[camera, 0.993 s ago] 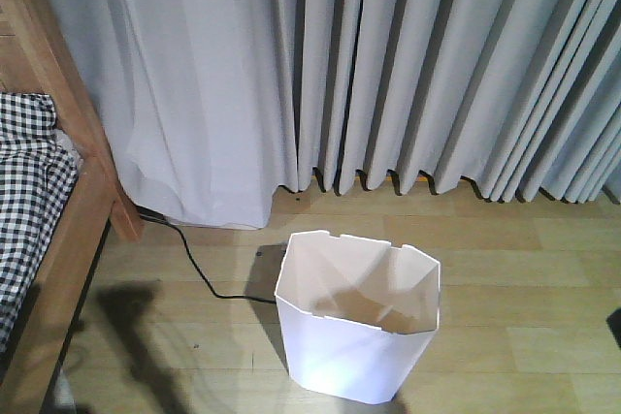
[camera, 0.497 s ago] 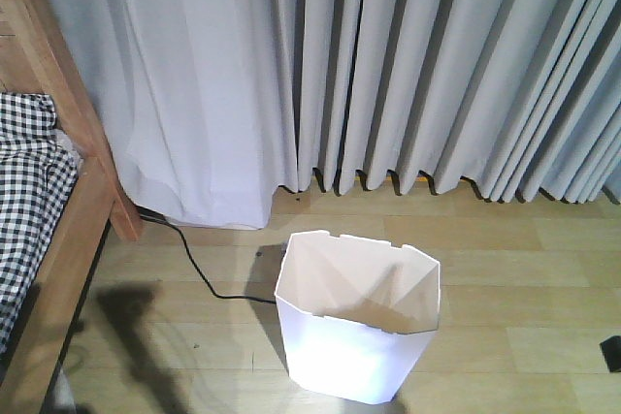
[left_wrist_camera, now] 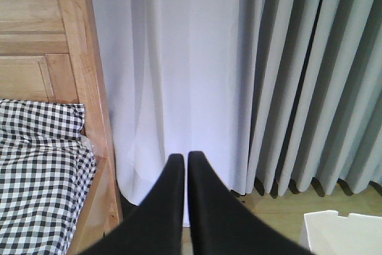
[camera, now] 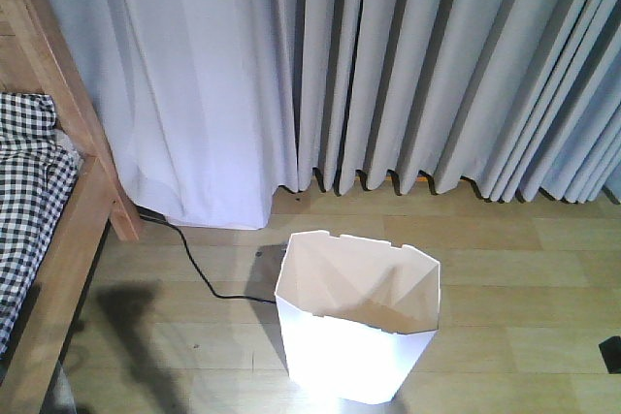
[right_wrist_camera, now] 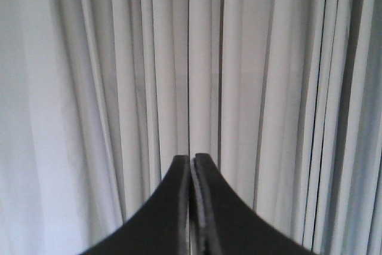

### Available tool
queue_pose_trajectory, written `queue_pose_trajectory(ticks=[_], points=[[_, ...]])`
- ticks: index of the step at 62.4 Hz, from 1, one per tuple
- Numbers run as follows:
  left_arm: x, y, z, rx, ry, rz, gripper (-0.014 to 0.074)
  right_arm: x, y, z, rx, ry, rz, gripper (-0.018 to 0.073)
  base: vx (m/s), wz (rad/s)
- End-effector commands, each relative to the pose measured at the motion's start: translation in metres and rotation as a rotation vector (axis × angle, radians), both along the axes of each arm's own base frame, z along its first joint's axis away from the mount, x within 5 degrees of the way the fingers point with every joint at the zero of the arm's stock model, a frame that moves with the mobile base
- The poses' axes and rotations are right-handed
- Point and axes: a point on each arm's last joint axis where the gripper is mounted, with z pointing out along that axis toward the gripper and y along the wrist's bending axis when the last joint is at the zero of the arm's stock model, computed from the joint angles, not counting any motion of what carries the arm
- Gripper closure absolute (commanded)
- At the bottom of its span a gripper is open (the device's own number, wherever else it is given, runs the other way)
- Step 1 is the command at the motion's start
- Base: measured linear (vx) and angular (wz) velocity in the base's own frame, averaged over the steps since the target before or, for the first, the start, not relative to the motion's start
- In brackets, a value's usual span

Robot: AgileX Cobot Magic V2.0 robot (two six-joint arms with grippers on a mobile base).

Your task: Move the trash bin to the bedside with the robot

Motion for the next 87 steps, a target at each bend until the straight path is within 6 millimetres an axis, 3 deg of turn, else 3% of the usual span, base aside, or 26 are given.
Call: queue_pose_trajectory(ticks=[1,87], points=[[0.0006,-0.0003,0.0007,-0.008,-0.065,-0.004,0.0602,-0.0009,0.0003,0.0047,-0.02,-0.073,0.003,0.0568,0.0,0.0],[0.0006,-0.0003,0.0007,-0.008,-0.065,-0.004,0.0602,-0.0009,0.0003,0.0047,-0.043,-0.073,0.001,0.0568,0.0,0.0]])
